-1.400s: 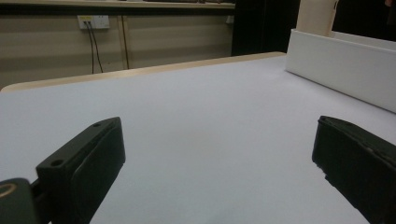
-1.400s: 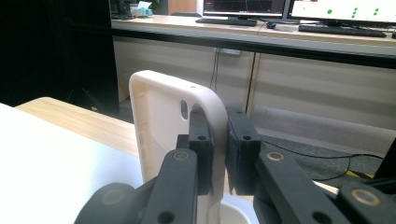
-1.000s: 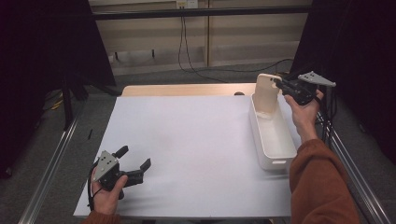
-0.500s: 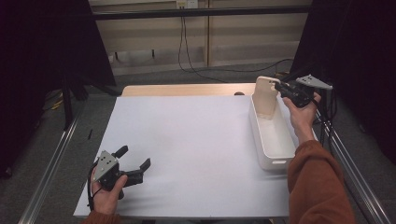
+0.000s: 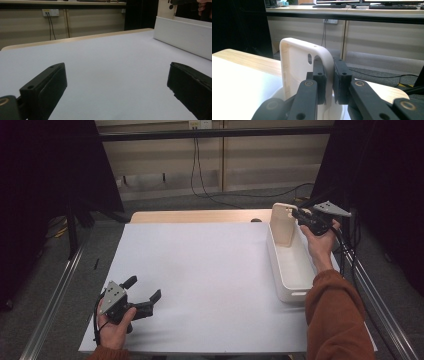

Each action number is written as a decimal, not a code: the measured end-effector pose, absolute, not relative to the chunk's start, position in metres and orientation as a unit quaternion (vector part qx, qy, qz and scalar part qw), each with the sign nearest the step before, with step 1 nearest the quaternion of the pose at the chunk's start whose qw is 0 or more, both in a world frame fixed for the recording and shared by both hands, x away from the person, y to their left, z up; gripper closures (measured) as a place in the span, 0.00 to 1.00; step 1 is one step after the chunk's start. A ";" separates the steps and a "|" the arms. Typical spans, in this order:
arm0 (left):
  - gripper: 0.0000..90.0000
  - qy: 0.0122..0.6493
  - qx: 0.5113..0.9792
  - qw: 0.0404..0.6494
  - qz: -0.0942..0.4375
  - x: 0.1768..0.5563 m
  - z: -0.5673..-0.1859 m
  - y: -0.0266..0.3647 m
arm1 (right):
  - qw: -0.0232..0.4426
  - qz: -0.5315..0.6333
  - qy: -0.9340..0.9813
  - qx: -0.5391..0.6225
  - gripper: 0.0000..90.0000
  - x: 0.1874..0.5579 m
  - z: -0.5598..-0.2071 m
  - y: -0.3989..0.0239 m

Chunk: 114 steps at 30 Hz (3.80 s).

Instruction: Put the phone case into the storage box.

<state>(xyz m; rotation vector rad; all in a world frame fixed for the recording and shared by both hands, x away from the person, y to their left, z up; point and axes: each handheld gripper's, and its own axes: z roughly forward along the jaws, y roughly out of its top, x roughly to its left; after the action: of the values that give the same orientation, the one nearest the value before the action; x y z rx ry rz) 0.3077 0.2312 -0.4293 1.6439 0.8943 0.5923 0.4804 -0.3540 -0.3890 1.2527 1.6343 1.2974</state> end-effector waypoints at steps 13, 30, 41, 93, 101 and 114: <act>0.03 0.377 0.697 0.555 0.253 0.310 -0.429 0.233 | 0.341 0.490 0.631 0.496 0.87 0.490 -0.391 -0.361; 0.03 0.377 0.698 0.554 0.253 0.311 -0.429 0.233 | 0.346 0.475 0.633 0.504 0.82 0.501 -0.394 -0.361; 0.03 0.379 0.696 0.556 0.253 0.311 -0.430 0.232 | 0.347 0.481 0.628 0.503 0.72 0.498 -0.391 -0.362; 0.03 0.386 0.689 0.557 0.257 0.314 -0.429 0.232 | 0.336 0.492 0.621 0.509 0.01 0.460 -0.373 -0.352; 0.03 0.390 0.685 0.560 0.256 0.314 -0.429 0.232 | 0.339 0.497 0.618 0.507 0.01 0.447 -0.367 -0.355; 0.03 0.388 0.685 0.559 0.260 0.312 -0.428 0.234 | 0.343 0.498 0.617 0.504 0.01 0.423 -0.368 -0.353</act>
<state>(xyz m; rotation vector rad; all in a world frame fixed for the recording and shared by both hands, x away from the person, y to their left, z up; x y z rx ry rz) 0.3125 0.2345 -0.4281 1.6150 0.9147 0.6130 0.4231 -0.3529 -0.3677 1.3100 1.6049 1.2935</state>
